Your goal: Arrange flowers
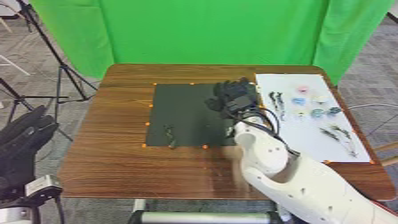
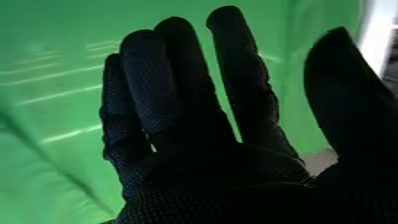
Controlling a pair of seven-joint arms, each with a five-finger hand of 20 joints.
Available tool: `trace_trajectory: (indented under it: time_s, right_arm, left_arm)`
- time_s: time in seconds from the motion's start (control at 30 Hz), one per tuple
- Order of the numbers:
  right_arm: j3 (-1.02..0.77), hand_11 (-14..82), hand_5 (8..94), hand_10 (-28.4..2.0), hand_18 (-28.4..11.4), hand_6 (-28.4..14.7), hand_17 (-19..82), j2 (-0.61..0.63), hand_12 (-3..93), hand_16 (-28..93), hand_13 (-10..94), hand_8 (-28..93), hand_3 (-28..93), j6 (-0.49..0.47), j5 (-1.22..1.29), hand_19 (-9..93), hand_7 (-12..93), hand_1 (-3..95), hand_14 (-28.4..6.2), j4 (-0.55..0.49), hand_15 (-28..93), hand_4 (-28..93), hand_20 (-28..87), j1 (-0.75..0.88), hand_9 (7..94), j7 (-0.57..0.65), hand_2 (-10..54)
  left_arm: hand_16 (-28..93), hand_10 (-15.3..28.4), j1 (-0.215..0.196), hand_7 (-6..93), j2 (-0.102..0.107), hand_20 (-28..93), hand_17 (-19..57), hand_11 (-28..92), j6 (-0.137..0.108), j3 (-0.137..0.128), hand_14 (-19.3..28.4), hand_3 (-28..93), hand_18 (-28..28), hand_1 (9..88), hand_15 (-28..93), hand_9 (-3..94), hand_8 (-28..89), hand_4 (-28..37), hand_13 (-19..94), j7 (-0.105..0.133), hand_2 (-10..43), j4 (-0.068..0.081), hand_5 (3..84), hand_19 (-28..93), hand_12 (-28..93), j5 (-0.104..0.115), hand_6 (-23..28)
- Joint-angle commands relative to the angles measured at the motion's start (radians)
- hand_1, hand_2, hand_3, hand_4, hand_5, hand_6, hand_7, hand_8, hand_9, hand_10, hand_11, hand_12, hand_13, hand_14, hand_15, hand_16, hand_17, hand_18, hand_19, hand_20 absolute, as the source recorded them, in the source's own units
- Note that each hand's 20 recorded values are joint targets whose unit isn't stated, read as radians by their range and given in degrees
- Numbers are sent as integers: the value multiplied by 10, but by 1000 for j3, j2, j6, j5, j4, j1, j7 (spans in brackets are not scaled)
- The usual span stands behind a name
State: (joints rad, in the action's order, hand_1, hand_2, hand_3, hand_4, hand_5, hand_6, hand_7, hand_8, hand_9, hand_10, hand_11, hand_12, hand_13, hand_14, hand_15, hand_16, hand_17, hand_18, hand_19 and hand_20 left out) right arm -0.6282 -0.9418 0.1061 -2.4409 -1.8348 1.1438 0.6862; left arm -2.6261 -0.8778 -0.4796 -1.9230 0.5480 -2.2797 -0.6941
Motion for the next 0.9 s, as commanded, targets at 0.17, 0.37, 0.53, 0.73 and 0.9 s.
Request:
trace_trajectory:
  time_s: [0.17, 0.37, 0.53, 0.73, 0.9]
  right_arm:
    - [-176, 652, 610, -193, -260, -74, 208, 118, 305, 209, 627, -138, 798, -64, 41, 842, 300, 266, -172, -19, 852, -207, 108, 98, 632, 128, 25]
    - [-265, 669, 639, -176, -265, -70, 275, 126, 343, 255, 703, -128, 780, -127, 45, 907, 291, 286, -151, -33, 863, -206, 77, 166, 710, 173, 14]
    - [-337, 688, 663, -157, -268, -69, 325, 132, 356, 264, 759, -121, 768, -161, 65, 931, 279, 295, -134, -39, 880, -204, 85, 213, 757, 202, 7]
    - [-370, 690, 668, -150, -268, -69, 340, 151, 360, 259, 774, -116, 765, -173, 94, 932, 272, 298, -128, -19, 882, -205, 98, 228, 771, 236, 3]
    - [-371, 692, 668, -145, -266, -70, 351, 149, 361, 256, 783, -114, 761, -176, 114, 932, 266, 301, -123, 10, 884, -205, 103, 219, 779, 234, 1]
  left_arm:
    - [-161, 180, -28, 187, 22, 83, -120, 390, -32, 5, 228, 790, 203, 306, 620, 315, -121, -165, 181, -19, 23, -18, 362, 544, 75, -26, 78]
    - [-162, 181, -34, 186, 45, 82, -120, 391, -49, 9, 227, 782, 203, 305, 620, 315, -120, -168, 181, -12, 20, -22, 362, 544, 74, -14, 80]
    - [-162, 182, -36, 183, 50, 81, -120, 391, -54, 8, 228, 783, 203, 302, 620, 315, -119, -171, 180, -7, 17, -24, 362, 545, 73, -7, 80]
    - [-162, 182, -28, 182, 58, 81, -120, 391, -54, 21, 228, 782, 202, 301, 620, 314, -118, -176, 180, -8, 16, -22, 362, 545, 73, -1, 81]
    - [-163, 183, -17, 181, 63, 80, -120, 391, -52, 25, 229, 781, 202, 301, 619, 314, -118, -178, 180, -9, 16, -20, 361, 545, 73, -2, 82]
